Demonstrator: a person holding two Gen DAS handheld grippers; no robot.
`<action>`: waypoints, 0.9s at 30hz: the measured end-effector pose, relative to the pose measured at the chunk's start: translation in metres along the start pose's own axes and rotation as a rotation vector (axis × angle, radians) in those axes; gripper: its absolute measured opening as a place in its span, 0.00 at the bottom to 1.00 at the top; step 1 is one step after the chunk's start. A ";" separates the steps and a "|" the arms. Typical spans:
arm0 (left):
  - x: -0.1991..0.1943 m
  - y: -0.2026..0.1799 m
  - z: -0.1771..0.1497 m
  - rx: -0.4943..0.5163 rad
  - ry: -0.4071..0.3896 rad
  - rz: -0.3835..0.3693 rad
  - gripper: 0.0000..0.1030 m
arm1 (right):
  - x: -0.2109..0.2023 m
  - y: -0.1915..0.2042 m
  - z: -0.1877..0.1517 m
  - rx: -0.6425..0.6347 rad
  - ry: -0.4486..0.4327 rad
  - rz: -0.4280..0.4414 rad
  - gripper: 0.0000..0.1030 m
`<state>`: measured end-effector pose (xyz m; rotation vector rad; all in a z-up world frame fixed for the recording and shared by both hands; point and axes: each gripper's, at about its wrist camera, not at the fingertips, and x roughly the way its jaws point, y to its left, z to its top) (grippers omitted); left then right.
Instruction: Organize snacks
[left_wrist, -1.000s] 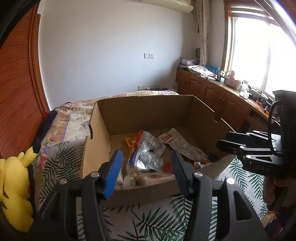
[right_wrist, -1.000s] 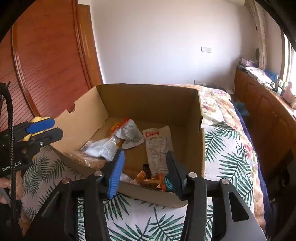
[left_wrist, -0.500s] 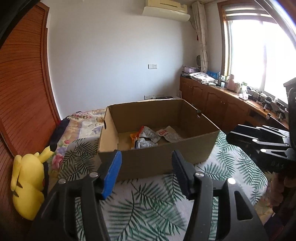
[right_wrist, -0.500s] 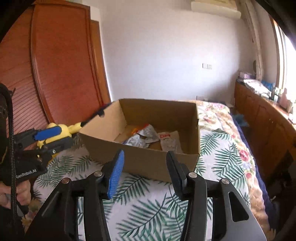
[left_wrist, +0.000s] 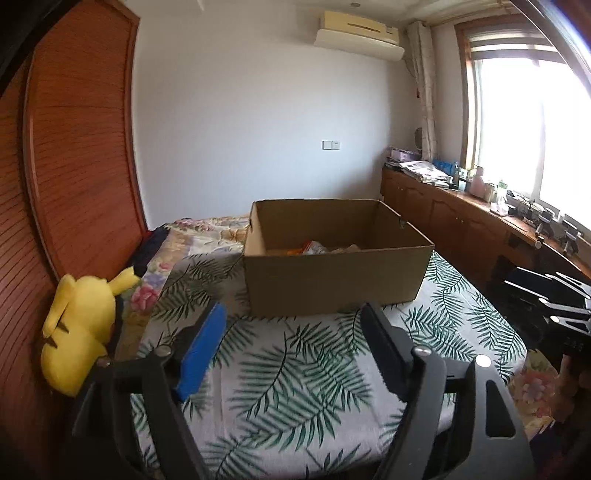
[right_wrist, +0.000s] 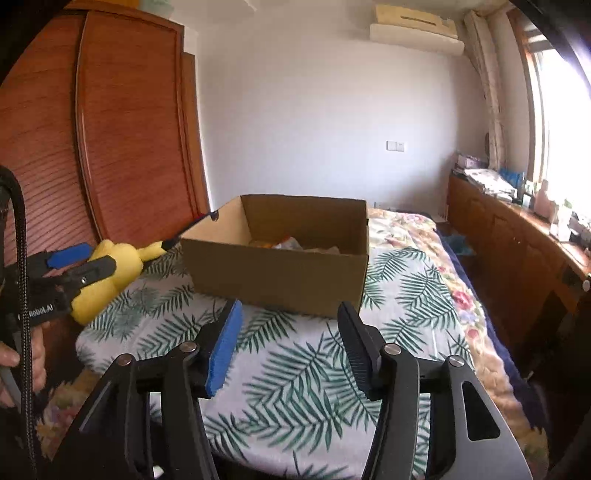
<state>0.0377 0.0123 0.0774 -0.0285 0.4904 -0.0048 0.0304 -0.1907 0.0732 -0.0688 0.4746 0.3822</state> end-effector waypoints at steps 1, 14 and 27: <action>-0.003 0.001 -0.004 -0.008 0.004 0.002 0.78 | -0.003 0.001 -0.002 -0.001 -0.002 -0.001 0.59; -0.034 -0.012 -0.034 0.011 -0.019 0.024 0.86 | -0.034 0.004 -0.027 0.031 -0.056 -0.059 0.87; -0.036 -0.016 -0.040 0.026 -0.007 0.047 0.86 | -0.037 0.011 -0.033 0.017 -0.067 -0.086 0.87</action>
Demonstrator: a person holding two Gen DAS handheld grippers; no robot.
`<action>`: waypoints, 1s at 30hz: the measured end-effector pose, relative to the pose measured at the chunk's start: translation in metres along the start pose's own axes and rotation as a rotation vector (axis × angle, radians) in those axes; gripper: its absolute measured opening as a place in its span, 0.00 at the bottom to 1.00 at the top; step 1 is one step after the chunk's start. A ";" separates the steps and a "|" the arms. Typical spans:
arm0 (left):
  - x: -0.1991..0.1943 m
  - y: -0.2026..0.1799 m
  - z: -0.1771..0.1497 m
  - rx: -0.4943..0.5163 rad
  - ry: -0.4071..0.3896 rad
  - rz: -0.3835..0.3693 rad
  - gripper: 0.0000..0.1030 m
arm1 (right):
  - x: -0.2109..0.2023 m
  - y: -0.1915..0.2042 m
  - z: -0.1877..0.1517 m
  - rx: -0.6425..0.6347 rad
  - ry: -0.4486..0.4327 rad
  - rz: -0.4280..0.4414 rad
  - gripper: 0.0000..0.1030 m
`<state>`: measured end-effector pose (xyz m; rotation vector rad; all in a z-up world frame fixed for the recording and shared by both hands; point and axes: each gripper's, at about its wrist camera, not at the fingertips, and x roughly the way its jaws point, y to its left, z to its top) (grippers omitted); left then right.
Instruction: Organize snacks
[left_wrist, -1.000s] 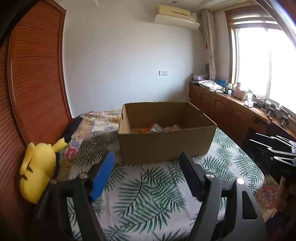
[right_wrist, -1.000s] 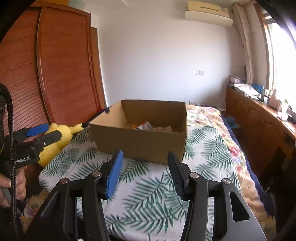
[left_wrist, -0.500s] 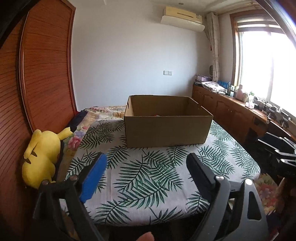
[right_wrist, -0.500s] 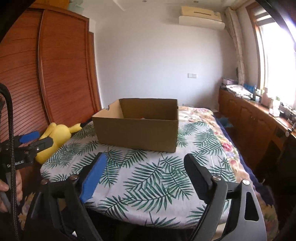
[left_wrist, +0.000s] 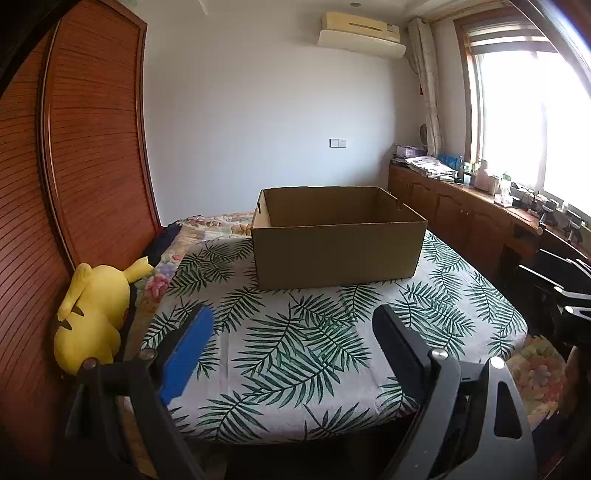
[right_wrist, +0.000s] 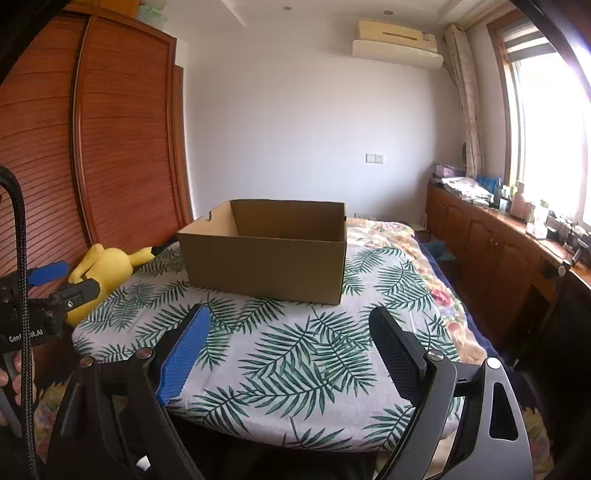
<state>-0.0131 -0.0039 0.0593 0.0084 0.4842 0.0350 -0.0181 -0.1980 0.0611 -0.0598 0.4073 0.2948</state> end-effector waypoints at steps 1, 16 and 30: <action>0.000 0.000 0.000 0.000 0.000 -0.002 0.86 | 0.000 0.000 0.000 0.000 0.000 0.001 0.87; -0.008 0.000 0.002 0.005 -0.013 -0.018 0.86 | -0.004 0.001 -0.001 0.001 -0.011 -0.008 0.87; -0.010 0.000 0.003 0.001 -0.020 -0.022 0.86 | -0.007 0.002 0.000 -0.001 -0.018 -0.010 0.87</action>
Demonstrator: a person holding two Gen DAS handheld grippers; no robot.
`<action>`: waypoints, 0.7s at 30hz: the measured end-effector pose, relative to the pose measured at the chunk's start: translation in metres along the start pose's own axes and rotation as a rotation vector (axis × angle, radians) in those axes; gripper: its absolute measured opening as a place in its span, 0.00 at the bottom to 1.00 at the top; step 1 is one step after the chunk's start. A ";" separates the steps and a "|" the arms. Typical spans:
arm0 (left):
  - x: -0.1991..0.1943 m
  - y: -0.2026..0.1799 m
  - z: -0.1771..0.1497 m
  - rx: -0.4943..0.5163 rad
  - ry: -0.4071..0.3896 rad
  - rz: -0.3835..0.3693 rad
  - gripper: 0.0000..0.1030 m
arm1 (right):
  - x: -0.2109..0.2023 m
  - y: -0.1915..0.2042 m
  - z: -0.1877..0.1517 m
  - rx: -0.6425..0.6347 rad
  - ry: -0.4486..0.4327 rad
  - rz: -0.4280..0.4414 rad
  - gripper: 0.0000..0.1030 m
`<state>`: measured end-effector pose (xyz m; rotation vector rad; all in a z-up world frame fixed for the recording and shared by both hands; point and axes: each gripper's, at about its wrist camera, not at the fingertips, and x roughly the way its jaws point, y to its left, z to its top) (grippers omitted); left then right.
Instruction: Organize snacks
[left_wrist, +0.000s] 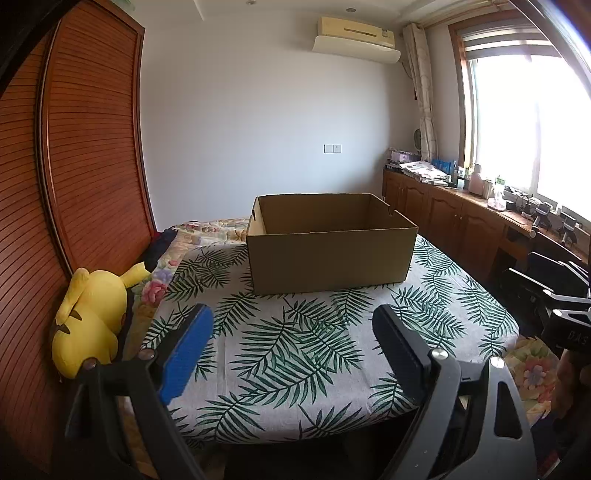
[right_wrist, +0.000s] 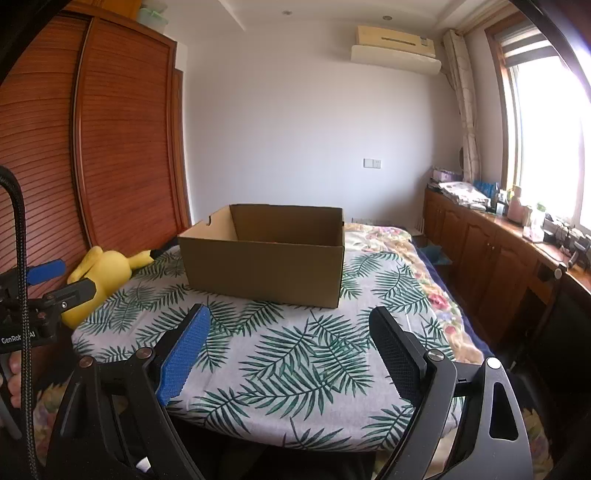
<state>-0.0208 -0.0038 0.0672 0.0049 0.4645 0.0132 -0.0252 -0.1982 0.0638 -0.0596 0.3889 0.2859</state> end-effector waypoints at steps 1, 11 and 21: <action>0.000 0.000 0.000 0.000 0.000 0.000 0.86 | 0.000 0.000 0.000 0.001 -0.001 0.000 0.87; 0.002 0.001 -0.001 -0.008 -0.001 0.002 0.86 | 0.001 0.001 0.000 0.001 0.003 -0.003 0.87; 0.002 -0.002 -0.004 -0.006 0.003 0.004 0.87 | 0.001 0.000 -0.001 0.003 0.002 -0.004 0.87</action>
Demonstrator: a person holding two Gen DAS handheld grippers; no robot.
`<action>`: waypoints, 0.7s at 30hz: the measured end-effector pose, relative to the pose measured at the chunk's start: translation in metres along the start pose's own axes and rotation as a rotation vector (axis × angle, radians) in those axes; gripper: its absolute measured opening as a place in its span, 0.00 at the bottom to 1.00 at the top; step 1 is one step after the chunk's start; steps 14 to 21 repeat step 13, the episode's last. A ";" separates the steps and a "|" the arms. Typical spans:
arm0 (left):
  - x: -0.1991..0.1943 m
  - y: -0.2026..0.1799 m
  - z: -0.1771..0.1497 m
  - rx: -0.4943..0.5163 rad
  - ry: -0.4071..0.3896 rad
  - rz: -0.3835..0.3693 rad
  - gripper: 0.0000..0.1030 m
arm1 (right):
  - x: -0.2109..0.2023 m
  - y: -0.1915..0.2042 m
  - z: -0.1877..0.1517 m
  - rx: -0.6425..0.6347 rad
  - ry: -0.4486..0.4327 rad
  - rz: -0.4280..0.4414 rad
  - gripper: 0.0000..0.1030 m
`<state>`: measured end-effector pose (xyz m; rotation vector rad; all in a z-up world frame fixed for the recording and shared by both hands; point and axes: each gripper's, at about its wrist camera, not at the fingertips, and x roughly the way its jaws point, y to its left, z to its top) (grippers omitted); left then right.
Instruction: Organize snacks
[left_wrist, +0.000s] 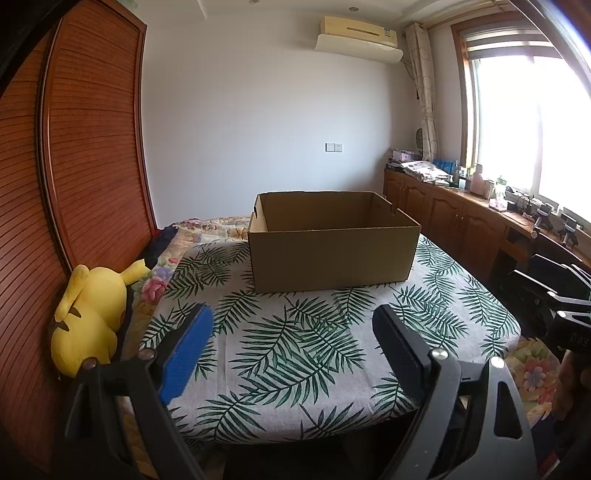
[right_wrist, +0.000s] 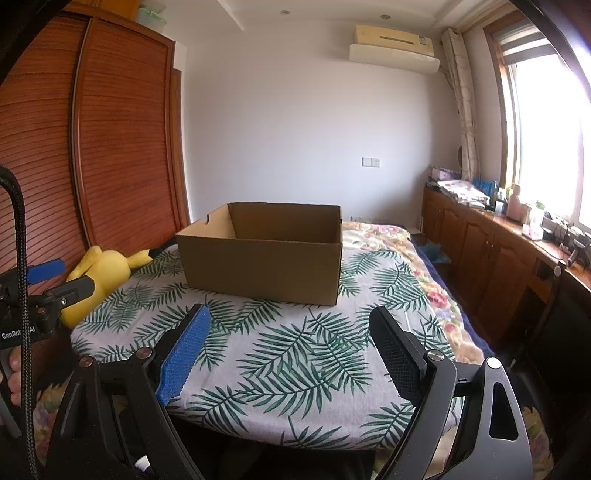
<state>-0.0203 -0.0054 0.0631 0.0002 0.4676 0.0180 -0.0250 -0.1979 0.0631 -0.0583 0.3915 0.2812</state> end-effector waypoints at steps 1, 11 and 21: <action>0.000 0.000 0.000 -0.001 0.000 0.000 0.87 | 0.000 0.000 0.000 -0.001 0.000 -0.001 0.87; 0.001 0.003 0.002 -0.007 0.000 -0.003 0.87 | 0.001 -0.001 0.000 0.004 -0.006 -0.006 0.87; 0.000 0.002 0.002 -0.006 -0.001 -0.003 0.87 | 0.001 -0.001 0.000 0.005 -0.006 -0.006 0.87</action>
